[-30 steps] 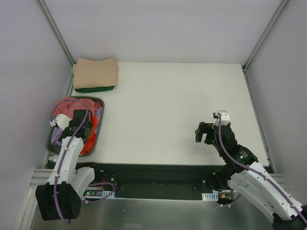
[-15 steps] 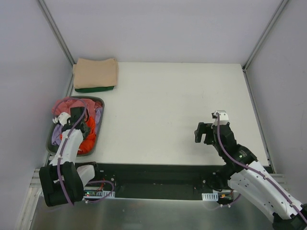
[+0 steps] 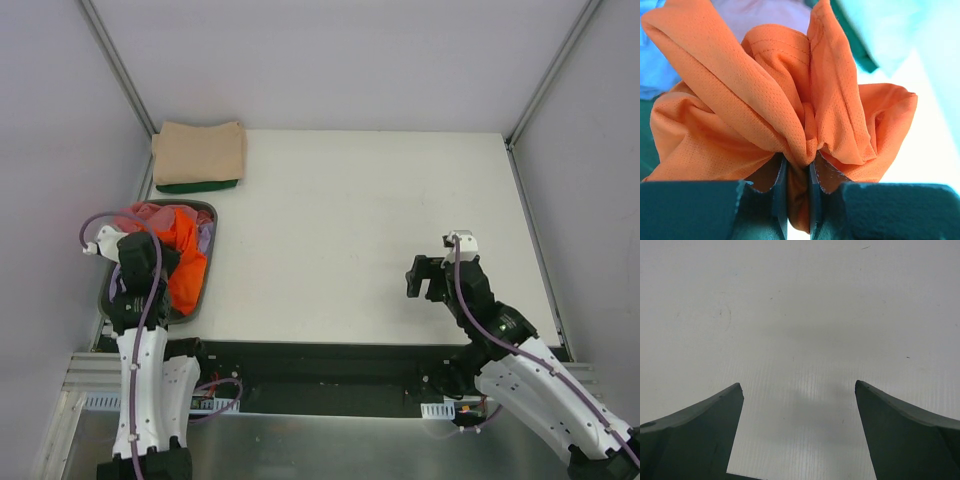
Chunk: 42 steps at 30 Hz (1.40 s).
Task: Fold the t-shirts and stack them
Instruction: Grab crumpled tshirt from bin with the left arm, then move the tshirt to the center of the board
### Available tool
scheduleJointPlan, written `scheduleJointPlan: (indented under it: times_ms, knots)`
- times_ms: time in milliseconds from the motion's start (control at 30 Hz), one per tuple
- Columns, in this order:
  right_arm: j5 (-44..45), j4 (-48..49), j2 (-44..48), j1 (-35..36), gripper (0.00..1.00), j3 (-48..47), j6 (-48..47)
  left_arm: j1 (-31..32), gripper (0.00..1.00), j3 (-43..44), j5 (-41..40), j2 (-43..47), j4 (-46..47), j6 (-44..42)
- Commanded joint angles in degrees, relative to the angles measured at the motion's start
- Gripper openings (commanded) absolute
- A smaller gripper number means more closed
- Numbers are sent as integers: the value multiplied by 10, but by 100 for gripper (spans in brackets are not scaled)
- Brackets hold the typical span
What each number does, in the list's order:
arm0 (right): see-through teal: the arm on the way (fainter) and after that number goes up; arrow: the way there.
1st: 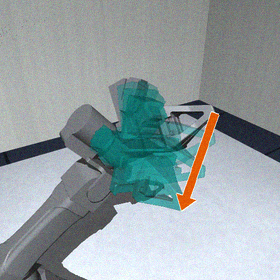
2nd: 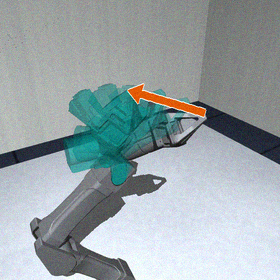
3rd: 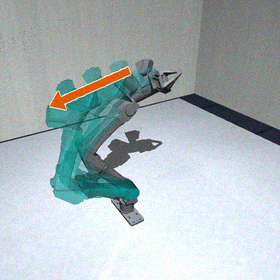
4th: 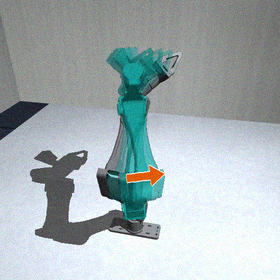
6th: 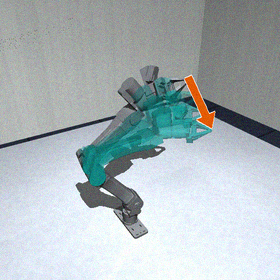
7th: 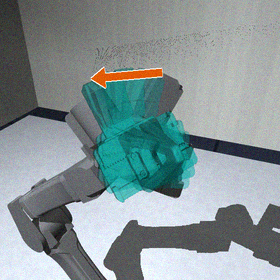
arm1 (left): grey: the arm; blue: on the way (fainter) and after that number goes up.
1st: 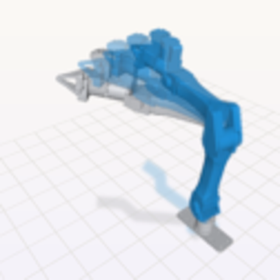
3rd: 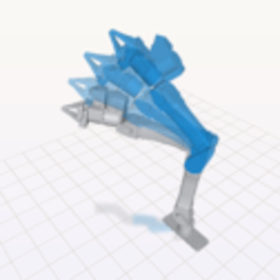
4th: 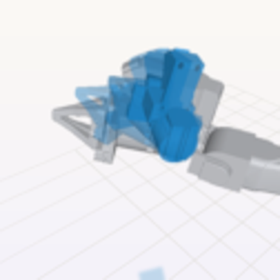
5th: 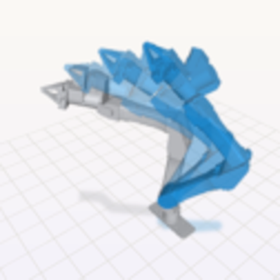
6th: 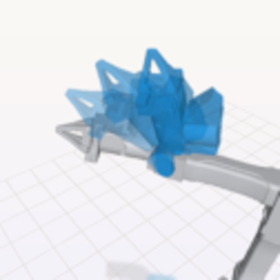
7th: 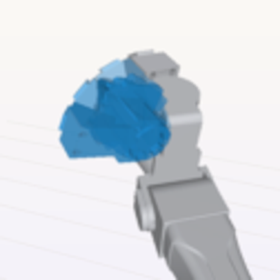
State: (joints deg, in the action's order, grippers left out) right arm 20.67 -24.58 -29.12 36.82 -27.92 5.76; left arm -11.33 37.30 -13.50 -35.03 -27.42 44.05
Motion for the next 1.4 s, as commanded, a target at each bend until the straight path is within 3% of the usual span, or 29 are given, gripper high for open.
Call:
scheduleJointPlan:
  times_ms: [0,100,233,267,333,467,567,733,867,1000,1200,1233,1300,1367]
  knots:
    - [20,17,13,-3,96,-27,22,-3,0,50,71,62,11,2]
    - [1,12,13,-3,96,-80,38,-3,0,73,179,63,42,-18]
    - [-69,3,-1,-3,96,-136,59,4,0,63,421,-6,122,-29]
    - [-85,1,-5,-3,96,-141,65,17,0,54,446,-24,140,-30]
    - [-103,-1,-7,-3,96,-145,81,85,0,52,410,-56,158,-41]
    - [-135,5,-12,-3,96,-151,85,310,0,80,291,-124,197,-88]
    - [-151,-4,-15,-3,96,-162,76,377,0,118,294,-215,225,-110]
    - [-160,-13,-4,-2,96,-161,59,434,0,212,306,-346,227,-124]
    - [-141,-21,18,-3,96,-152,48,474,0,261,314,-398,228,-139]
    - [-132,-16,35,-2,96,-147,34,504,0,284,327,-396,228,-163]
    - [-130,-6,14,-3,96,-151,33,518,0,241,273,-328,249,-182]
    - [-133,-10,10,-2,96,-153,33,518,2,227,245,-317,252,-179]
    - [-132,-7,5,-3,96,-153,42,517,27,205,157,-302,251,-167]
    - [-135,-6,-1,-3,96,-156,41,516,37,181,56,-294,238,-146]
